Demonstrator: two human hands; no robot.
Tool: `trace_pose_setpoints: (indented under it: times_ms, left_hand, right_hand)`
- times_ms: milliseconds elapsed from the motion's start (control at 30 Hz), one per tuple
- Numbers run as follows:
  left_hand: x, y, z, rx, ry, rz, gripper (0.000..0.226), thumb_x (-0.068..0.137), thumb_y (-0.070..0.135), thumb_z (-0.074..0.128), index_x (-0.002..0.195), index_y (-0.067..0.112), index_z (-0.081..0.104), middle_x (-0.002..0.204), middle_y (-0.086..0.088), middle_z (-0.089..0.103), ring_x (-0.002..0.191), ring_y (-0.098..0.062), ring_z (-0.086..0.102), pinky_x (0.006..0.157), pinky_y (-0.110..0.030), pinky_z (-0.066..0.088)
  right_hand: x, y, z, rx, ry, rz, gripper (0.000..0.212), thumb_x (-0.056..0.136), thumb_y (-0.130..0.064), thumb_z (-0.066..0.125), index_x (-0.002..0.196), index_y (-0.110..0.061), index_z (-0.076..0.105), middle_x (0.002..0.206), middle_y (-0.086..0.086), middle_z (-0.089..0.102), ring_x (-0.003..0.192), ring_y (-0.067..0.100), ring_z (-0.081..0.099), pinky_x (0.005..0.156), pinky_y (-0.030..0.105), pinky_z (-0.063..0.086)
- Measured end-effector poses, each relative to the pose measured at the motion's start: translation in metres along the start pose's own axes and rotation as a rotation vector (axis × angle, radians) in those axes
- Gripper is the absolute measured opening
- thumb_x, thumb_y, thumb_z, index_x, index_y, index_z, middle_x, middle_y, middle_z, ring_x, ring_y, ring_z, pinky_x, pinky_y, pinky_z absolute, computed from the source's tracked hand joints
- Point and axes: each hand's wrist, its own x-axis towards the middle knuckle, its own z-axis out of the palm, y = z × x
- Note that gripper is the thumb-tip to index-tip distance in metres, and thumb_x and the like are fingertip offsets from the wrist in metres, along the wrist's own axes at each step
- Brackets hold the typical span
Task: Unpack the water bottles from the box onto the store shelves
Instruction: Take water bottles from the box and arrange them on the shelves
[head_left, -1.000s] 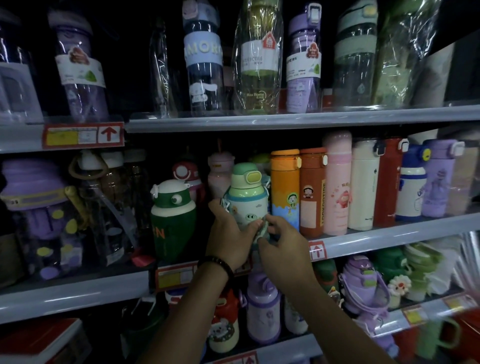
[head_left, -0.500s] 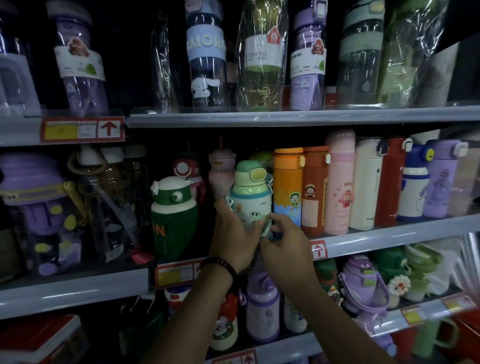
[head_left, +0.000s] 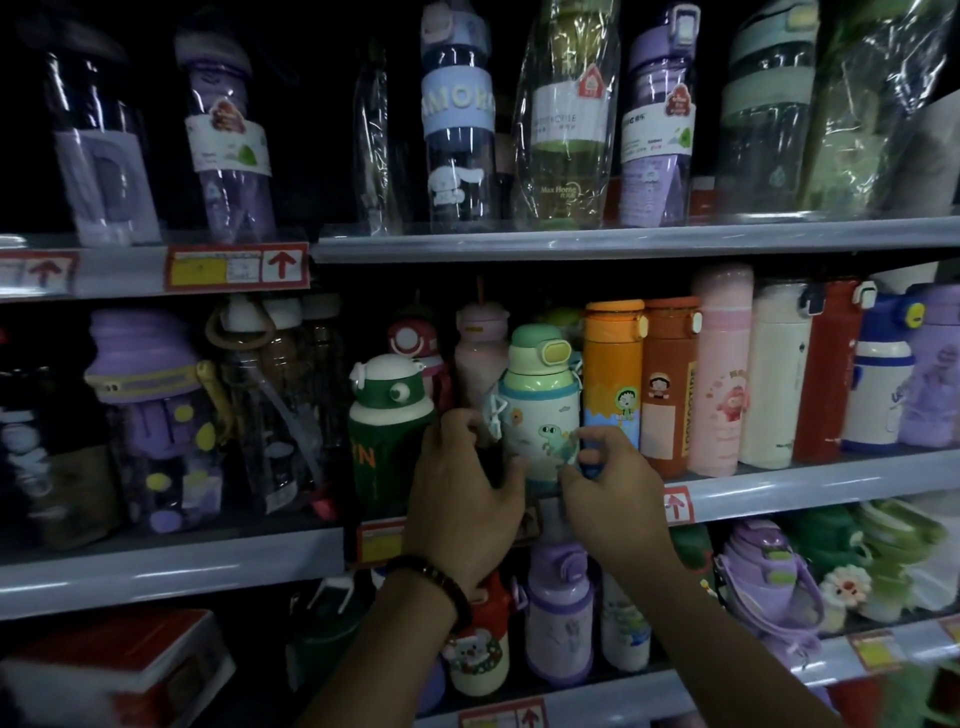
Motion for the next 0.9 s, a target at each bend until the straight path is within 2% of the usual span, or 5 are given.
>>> trace_pose_setpoints:
  times_ms: [233, 367, 500, 733, 900]
  left_hand:
    - [-0.007, -0.02, -0.045, 0.0, 0.287, -0.024, 0.041, 0.086, 0.025, 0.079, 0.111, 0.028, 0.047, 0.115, -0.001, 0.05, 0.103, -0.021, 0.057, 0.086, -0.043, 0.057]
    - [-0.011, -0.029, -0.062, 0.037, 0.373, -0.059, 0.051, 0.083, 0.021, 0.082, 0.118, 0.03, 0.045, 0.124, -0.002, 0.046, 0.116, -0.018, 0.049, 0.092, -0.039, 0.053]
    - [-0.007, -0.043, -0.069, 0.036, 0.215, -0.179, 0.072, 0.081, 0.031, 0.083, 0.136, 0.035, 0.037, 0.136, -0.003, 0.044, 0.126, -0.023, 0.049, 0.104, -0.046, 0.051]
    - [-0.003, -0.058, -0.07, -0.234, -0.011, -0.169, 0.074, 0.085, 0.011, 0.077, 0.141, 0.045, 0.042, 0.131, 0.017, 0.063, 0.121, 0.001, 0.061, 0.1, -0.023, 0.049]
    - [0.0, -0.069, -0.067, -0.193, -0.012, -0.168, 0.078, 0.079, 0.035, 0.081, 0.147, 0.041, 0.043, 0.138, 0.009, 0.061, 0.127, -0.011, 0.061, 0.108, -0.043, 0.052]
  right_hand:
    - [-0.012, -0.017, 0.013, 0.077, 0.138, -0.095, 0.03, 0.086, -0.016, 0.066, 0.113, -0.028, 0.057, 0.102, -0.001, 0.063, 0.093, 0.022, 0.064, 0.08, 0.037, 0.052]
    - [-0.023, -0.042, 0.042, 0.135, 0.004, -0.203, 0.025, 0.086, -0.016, 0.066, 0.108, -0.028, 0.06, 0.095, -0.004, 0.064, 0.088, 0.015, 0.065, 0.073, 0.034, 0.055]
    - [-0.03, -0.061, 0.066, 0.156, -0.101, -0.23, 0.029, 0.086, -0.012, 0.071, 0.112, -0.022, 0.064, 0.096, -0.007, 0.067, 0.088, 0.002, 0.063, 0.069, 0.013, 0.047]
    - [-0.045, -0.065, 0.089, 0.162, -0.246, -0.237, 0.044, 0.094, -0.014, 0.067, 0.136, -0.026, 0.062, 0.123, -0.003, 0.062, 0.112, 0.005, 0.06, 0.103, 0.028, 0.052]
    - [-0.054, -0.066, 0.089, 0.11, -0.219, -0.25, 0.051, 0.092, -0.016, 0.061, 0.142, -0.022, 0.062, 0.128, -0.001, 0.063, 0.117, 0.01, 0.06, 0.105, 0.027, 0.049]
